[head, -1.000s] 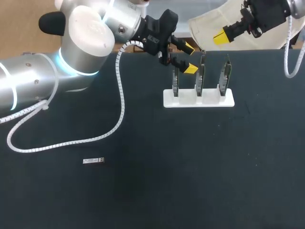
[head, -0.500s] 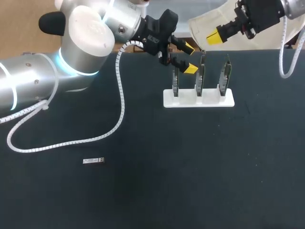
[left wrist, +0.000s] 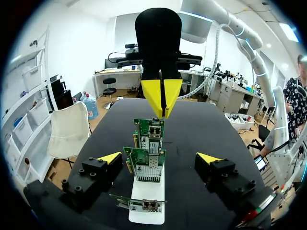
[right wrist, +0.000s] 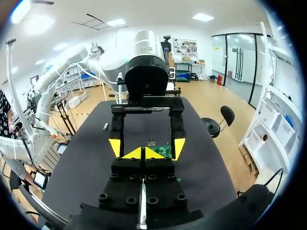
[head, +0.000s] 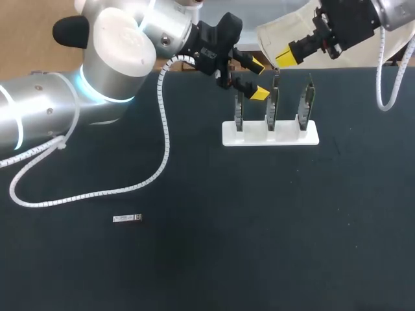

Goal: Pick up the optical module with the left hand, and insert it into the network port with the right hand.

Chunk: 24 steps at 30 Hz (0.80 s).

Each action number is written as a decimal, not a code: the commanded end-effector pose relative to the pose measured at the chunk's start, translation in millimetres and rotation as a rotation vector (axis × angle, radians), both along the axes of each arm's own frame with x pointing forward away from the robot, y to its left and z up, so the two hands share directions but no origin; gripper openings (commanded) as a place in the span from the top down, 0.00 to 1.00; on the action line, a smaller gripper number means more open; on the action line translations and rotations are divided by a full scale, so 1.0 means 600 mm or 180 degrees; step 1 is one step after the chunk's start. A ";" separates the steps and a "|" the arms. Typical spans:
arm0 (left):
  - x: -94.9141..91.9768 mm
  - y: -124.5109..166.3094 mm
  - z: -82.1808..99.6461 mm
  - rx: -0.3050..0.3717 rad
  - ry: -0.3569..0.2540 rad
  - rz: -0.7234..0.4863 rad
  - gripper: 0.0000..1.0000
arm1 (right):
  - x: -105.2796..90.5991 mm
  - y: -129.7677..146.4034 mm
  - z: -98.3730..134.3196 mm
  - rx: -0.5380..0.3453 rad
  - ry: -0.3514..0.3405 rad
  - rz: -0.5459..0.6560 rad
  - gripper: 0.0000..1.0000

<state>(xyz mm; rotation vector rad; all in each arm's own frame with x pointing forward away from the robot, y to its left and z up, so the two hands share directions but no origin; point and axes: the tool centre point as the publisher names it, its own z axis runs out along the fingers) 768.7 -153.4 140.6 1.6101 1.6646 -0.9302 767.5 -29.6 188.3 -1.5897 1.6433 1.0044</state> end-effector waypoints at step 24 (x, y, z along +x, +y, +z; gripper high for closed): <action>0.002 -0.001 0.001 0.0014 0.0009 -0.0004 0.00 | 0.017 0.004 -0.033 -0.0064 0.0107 -0.0002 1.00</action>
